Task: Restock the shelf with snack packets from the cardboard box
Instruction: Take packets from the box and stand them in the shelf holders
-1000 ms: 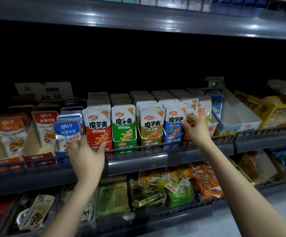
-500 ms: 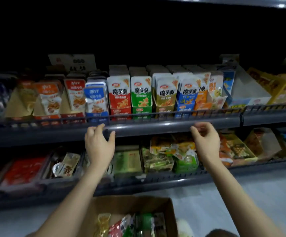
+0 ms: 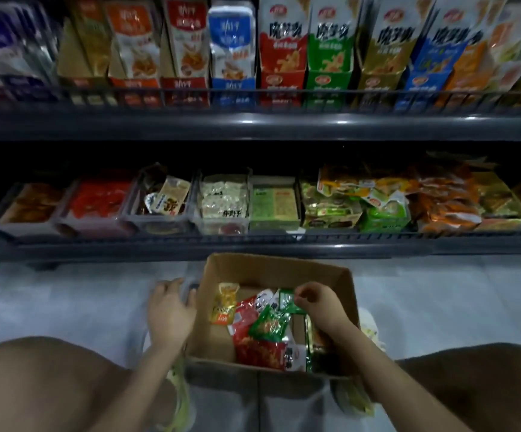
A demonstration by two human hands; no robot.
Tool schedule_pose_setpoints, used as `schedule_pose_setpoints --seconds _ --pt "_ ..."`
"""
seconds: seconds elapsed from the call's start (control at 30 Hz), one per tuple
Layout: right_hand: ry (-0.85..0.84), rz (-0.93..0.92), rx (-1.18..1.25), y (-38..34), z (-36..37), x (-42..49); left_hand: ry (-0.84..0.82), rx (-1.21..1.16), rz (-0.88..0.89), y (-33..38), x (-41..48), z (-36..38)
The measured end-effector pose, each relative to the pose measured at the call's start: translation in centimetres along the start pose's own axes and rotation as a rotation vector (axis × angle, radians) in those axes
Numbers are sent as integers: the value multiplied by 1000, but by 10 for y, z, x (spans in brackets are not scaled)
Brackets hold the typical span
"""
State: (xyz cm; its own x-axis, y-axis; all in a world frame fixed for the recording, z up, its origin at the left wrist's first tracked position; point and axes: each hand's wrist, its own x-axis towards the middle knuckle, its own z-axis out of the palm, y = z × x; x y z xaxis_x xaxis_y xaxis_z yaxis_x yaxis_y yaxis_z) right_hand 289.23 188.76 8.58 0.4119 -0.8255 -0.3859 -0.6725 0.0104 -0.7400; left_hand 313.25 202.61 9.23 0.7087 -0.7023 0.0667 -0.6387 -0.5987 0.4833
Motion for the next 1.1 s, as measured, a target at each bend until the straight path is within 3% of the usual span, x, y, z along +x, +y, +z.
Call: schedule_pose_setpoints --seconds 0.13,0.27,0.4,0.63,0.83,1.1 --pt "-68 185 2 48 48 17 -117 34 -92 -27 -7 26" --pt "-57 352 73 90 86 32 -176 56 -54 -42 -10 57" --pt "-23 554 295 104 110 53 -251 68 -27 -52 -13 88" --pt "60 710 506 133 149 89 -168 72 -12 -55 -24 114" --pt "186 857 657 132 165 106 -195 129 -72 -54 -23 115" --pt "258 904 989 126 180 113 -172 151 -44 -54 -24 117"
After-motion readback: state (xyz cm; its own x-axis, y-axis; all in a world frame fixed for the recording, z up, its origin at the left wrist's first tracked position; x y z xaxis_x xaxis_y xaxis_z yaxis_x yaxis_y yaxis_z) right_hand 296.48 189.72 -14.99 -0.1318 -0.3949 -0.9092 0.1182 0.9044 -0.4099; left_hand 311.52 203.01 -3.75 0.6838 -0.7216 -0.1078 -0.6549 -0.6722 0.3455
